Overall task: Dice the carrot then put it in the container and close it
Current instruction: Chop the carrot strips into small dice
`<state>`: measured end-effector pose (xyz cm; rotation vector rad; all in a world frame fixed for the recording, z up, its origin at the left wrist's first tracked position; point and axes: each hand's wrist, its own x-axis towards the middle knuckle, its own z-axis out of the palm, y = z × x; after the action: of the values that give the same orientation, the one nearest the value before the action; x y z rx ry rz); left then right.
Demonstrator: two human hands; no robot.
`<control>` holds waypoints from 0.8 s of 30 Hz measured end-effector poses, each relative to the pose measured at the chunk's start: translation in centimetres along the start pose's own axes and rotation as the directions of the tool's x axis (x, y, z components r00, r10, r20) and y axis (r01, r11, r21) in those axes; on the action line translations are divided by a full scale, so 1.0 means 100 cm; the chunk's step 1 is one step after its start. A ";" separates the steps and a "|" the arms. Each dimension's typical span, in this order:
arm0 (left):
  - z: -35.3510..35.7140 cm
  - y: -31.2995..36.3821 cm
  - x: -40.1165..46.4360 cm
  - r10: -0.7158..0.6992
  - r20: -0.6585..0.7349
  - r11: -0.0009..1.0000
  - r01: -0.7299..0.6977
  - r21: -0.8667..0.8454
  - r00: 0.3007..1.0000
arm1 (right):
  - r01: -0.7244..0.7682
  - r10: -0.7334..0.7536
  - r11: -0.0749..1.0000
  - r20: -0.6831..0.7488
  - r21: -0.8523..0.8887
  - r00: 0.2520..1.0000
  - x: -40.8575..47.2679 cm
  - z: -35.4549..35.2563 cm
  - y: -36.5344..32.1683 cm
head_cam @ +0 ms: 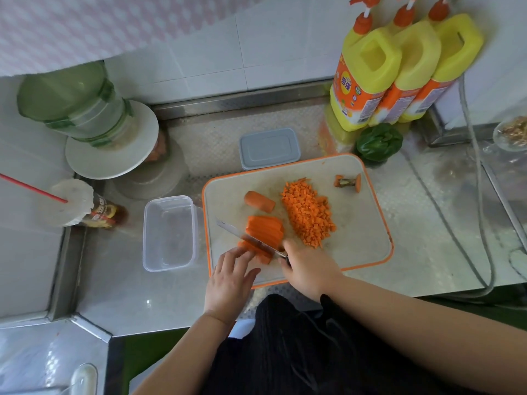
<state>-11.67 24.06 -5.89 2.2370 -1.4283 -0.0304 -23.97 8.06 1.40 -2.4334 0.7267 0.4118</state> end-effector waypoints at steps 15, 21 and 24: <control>0.019 -0.009 0.010 0.080 -0.167 0.991 -0.097 -0.094 0.983 | -0.036 0.034 0.999 0.163 0.008 0.986 0.009 0.004 0.001; 0.026 -0.007 0.019 0.073 -0.204 0.989 -0.097 -0.110 0.976 | -0.045 0.037 0.998 0.163 0.045 0.986 0.010 0.007 0.003; 0.028 -0.008 0.020 0.082 -0.216 0.987 -0.108 -0.115 0.973 | -0.086 0.071 0.993 0.175 0.079 0.982 0.009 0.004 0.004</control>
<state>-10.86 21.50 -8.24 2.0023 -1.3767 0.1412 -23.50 7.66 0.48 -2.2608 0.7514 0.6012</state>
